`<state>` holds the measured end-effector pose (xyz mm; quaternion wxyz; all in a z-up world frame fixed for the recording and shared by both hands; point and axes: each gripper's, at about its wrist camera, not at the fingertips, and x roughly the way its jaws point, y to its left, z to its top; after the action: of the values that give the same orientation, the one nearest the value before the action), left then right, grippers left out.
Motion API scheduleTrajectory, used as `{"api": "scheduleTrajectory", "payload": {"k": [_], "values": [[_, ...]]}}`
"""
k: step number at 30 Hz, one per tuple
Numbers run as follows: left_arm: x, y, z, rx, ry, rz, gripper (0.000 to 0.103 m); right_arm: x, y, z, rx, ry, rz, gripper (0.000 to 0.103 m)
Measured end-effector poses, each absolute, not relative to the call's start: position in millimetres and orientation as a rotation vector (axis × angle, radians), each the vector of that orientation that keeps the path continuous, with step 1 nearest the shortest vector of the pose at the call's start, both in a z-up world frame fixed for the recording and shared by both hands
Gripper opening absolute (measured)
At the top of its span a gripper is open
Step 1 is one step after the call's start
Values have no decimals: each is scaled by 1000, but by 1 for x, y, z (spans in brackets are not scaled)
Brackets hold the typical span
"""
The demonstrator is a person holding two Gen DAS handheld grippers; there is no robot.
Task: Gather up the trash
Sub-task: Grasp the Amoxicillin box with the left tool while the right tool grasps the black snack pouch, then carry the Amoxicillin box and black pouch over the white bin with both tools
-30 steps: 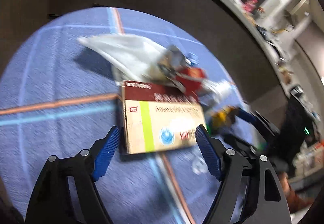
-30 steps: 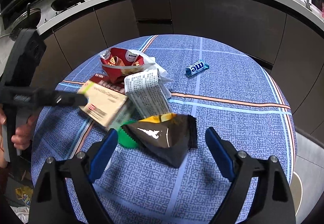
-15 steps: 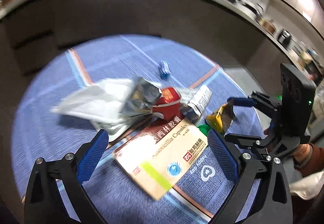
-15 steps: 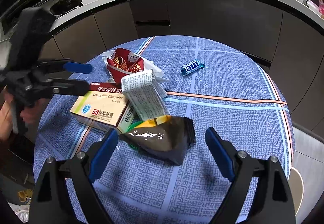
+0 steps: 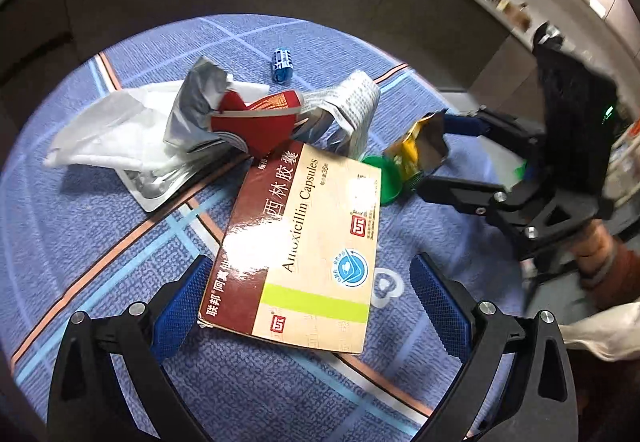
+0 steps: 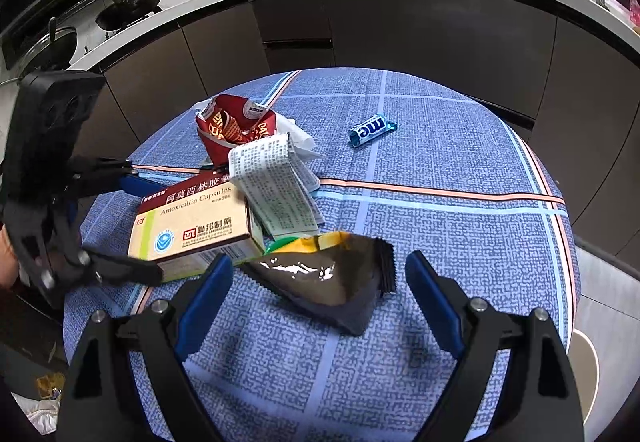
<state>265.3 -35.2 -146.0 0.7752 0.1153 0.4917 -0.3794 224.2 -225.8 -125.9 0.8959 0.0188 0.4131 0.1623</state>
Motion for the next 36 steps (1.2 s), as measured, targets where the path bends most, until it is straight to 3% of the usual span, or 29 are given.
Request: {"api": "scheduleTrajectory", "payload": {"k": [5, 8, 10, 12, 17, 36], "values": [[263, -52, -153, 309, 1048, -743, 94, 221, -224, -129, 30, 869, 330, 84], [268, -54, -159, 273, 1067, -693, 82, 221, -225, -130, 23, 876, 322, 79], [267, -55, -159, 246, 1080, -678, 81, 220, -227, -131, 25, 875, 313, 73], [265, -53, -158, 225, 1098, -650, 80, 221, -229, -131, 27, 880, 305, 40], [244, -45, -144, 178, 1070, -623, 79, 217, -235, -129, 63, 889, 307, 13], [158, -55, -65, 93, 878, -576, 79, 126, -282, -52, 132, 716, 230, 12]]}}
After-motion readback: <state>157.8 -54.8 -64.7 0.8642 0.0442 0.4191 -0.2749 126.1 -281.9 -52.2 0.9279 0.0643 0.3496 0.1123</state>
